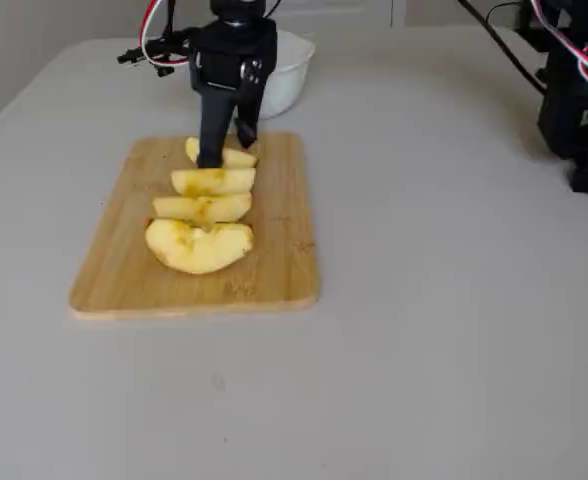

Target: Pick up the rightmost apple slice from the cutting board and place it into the bowl

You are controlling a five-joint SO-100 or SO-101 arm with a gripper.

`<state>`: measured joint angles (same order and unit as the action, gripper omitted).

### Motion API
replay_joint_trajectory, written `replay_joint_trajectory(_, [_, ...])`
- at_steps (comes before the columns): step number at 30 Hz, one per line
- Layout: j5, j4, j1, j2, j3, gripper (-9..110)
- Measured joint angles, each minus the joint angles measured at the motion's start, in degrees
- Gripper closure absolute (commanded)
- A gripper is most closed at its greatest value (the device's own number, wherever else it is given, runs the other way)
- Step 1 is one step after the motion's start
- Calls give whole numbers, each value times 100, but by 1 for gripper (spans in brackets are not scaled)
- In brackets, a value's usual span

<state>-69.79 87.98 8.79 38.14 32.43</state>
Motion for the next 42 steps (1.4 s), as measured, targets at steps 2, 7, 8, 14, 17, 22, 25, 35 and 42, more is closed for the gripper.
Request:
replay_joint_trajectory(2, [9, 457, 0, -519, -888, 80])
replay_joint_trajectory(7, [97, 1301, 26, -1925, -3507, 84])
replay_joint_trajectory(8, [97, 1354, 26, -2057, -3771, 85])
replay_joint_trajectory(14, [141, 1406, 35, -2347, -4263, 92])
replay_joint_trajectory(17, [141, 1406, 44, -2399, -4333, 99])
replay_joint_trajectory(22, [141, 1406, 79, -2408, -4342, 102])
replay_joint_trajectory(25, [202, 1406, 79, -2408, -4342, 102])
replay_joint_trajectory(35, [624, 1406, 193, -2180, -4280, 102])
replay_joint_trajectory(42, [1055, 1406, 360, -1705, -4271, 101])
